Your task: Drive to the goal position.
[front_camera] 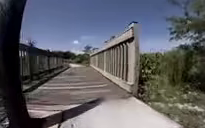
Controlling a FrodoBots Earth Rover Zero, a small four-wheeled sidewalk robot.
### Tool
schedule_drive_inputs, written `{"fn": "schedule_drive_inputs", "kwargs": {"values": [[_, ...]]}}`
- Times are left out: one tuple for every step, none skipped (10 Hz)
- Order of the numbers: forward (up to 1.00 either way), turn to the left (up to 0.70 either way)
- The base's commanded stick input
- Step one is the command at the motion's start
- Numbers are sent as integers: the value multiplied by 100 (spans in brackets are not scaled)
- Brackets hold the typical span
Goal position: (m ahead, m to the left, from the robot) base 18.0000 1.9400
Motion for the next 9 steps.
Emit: {"fn": "schedule_drive_inputs", "kwargs": {"values": [[70, 35], [70, 35], [70, 35], [70, 35], [70, 35], [70, 35], [70, 35], [70, 35], [70, 35]]}}
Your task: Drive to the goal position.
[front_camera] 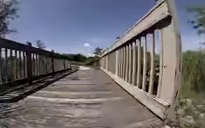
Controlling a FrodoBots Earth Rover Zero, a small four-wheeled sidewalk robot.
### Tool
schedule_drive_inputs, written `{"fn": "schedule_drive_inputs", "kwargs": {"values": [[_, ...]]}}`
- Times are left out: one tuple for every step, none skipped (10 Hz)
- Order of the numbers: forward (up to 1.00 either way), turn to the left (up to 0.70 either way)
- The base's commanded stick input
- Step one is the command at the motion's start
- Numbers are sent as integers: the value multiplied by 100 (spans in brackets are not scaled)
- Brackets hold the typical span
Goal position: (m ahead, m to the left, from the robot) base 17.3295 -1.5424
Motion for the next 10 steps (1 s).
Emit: {"fn": "schedule_drive_inputs", "kwargs": {"values": [[70, 0], [70, 0], [70, 0], [70, 0], [70, 0], [70, 0], [70, 0], [70, 0], [70, 0], [70, 0]]}}
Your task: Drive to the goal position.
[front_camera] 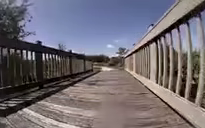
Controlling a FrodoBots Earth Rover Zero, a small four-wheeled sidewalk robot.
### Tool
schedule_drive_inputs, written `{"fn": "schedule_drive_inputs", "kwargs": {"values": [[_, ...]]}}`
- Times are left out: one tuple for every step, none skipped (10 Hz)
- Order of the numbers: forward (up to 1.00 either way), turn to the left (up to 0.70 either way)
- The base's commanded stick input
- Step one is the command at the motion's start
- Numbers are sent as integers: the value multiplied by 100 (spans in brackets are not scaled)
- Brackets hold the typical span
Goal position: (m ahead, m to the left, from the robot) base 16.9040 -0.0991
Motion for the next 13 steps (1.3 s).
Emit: {"fn": "schedule_drive_inputs", "kwargs": {"values": [[70, 0], [70, 0], [70, 0], [70, 0], [70, 0], [70, 0], [70, 0], [70, 0], [70, 0], [70, 0], [70, 0], [70, 0], [70, 0]]}}
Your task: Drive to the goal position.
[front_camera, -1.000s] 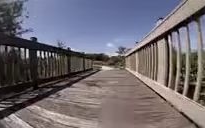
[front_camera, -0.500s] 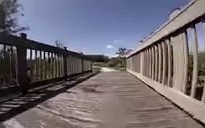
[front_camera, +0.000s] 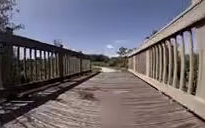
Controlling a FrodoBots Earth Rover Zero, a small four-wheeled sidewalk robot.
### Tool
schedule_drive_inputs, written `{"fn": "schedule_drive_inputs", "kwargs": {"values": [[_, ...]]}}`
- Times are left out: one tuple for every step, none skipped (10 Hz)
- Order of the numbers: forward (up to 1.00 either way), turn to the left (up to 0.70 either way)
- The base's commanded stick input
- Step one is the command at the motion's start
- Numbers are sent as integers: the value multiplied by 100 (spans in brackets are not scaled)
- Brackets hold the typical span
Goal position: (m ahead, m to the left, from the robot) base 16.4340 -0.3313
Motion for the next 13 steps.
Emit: {"fn": "schedule_drive_inputs", "kwargs": {"values": [[70, 0], [70, 0], [70, 0], [70, 0], [70, 0], [70, 0], [70, 0], [70, 0], [70, 0], [70, 0], [70, 0], [70, 0], [70, 0]]}}
